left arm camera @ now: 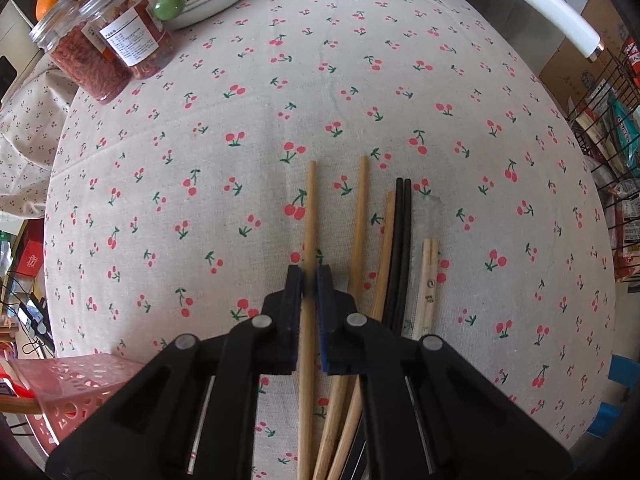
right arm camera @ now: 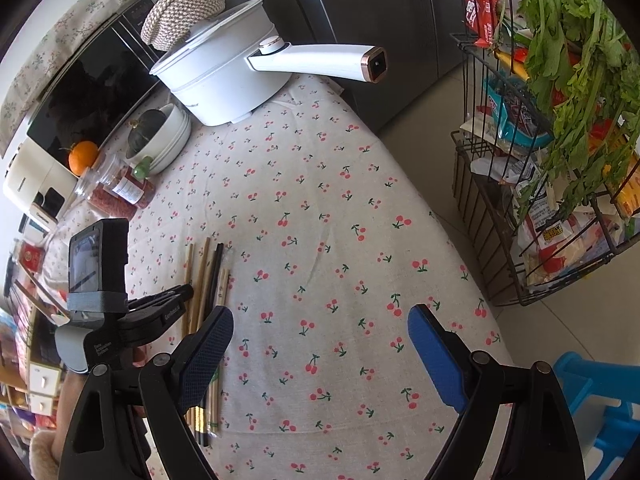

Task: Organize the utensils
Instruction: 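Lower the left gripper onto another pair of wooden chopsticks and grasp them, then lift the wooden chopstick with the left gripper while the right gripper grasps another wooden chopstick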

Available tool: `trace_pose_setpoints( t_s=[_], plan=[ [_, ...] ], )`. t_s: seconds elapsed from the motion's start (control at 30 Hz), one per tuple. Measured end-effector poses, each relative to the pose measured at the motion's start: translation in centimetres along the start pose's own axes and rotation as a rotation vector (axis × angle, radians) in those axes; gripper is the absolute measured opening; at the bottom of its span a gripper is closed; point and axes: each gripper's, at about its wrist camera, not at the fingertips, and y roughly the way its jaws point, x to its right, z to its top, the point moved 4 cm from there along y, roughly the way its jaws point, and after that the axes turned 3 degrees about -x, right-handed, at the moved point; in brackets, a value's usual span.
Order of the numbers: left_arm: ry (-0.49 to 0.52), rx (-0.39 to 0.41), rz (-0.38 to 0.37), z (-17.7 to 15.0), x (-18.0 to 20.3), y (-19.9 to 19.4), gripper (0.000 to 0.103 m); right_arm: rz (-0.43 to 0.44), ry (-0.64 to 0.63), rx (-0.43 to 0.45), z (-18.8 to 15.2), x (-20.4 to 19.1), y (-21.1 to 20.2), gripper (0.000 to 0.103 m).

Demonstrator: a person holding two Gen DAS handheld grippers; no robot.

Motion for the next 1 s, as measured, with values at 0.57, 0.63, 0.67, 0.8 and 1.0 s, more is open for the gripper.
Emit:
trace_pose_setpoints(
  t_s=[0.57,0.63,0.67,0.8,1.0],
  plan=[
    [0.084,0.261,-0.148,-4.9,-1.0,-9.7,0.007,0.009,0.014,0.005,-1.5,-0.3,-1.0,0.090],
    [0.096,0.305,-0.164,-5.7,-1.4,-11.5,0.007,0.010,0.015,0.009,-1.6,-0.4,-1.3,0.090],
    [0.100,0.325,-0.172,-6.3,-1.6,-12.2,0.007,0.010,0.015,0.010,-1.8,-0.5,-1.4,0.090],
    [0.110,0.394,-0.217,-8.3,-2.9,-14.9,0.007,0.025,0.016,0.012,-2.1,-1.2,-1.7,0.090],
    [0.077,0.511,-0.263,-11.0,-5.9,-18.5,0.007,0.119,0.005,-0.007,-2.3,-3.2,-0.9,0.090]
  ],
)
